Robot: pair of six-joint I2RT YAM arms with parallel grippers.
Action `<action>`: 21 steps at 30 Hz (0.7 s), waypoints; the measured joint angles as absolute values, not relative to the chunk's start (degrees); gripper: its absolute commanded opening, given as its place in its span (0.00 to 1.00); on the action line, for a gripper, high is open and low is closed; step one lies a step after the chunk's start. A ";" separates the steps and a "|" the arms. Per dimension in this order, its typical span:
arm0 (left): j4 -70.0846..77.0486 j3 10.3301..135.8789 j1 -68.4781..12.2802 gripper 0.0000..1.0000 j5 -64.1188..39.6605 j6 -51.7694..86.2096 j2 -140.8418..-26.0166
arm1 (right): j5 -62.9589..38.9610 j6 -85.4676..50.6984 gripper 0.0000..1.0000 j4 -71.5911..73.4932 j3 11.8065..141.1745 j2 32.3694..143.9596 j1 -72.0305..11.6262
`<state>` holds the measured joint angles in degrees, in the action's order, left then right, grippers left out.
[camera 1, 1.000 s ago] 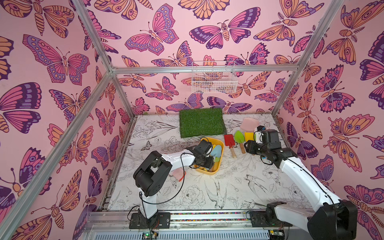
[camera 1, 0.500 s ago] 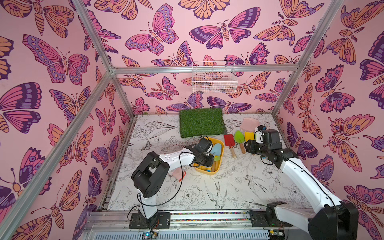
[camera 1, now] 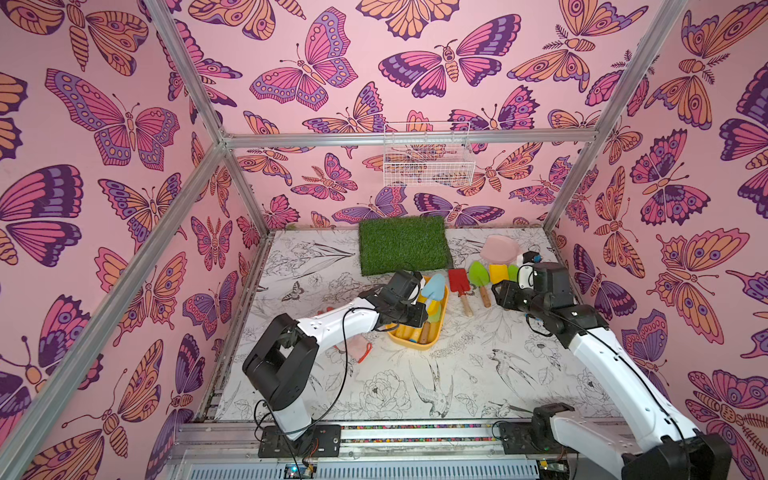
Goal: Take the shovel out of the storage box
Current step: Pick up the shovel from the storage box, then place the shovel at the center of the board.
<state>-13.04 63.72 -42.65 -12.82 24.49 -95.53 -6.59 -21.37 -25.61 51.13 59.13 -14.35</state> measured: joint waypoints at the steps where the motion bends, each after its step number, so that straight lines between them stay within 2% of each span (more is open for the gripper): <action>1: -12.64 63.11 -42.65 0.00 -12.80 24.49 -94.39 | -6.85 -21.69 0.53 -25.82 51.11 58.65 -14.37; 14: -1.58 54.11 -42.65 0.00 -15.11 22.39 -80.05 | -18.11 -29.52 0.53 -26.06 47.20 50.06 -14.37; 21: 6.20 48.34 -42.78 0.00 -17.69 21.50 -78.70 | -23.53 -35.73 0.52 -21.39 43.13 45.98 -15.27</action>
<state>6.20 48.34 -42.78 -17.69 21.50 -78.70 -23.53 -35.73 -21.39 43.13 45.98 -15.27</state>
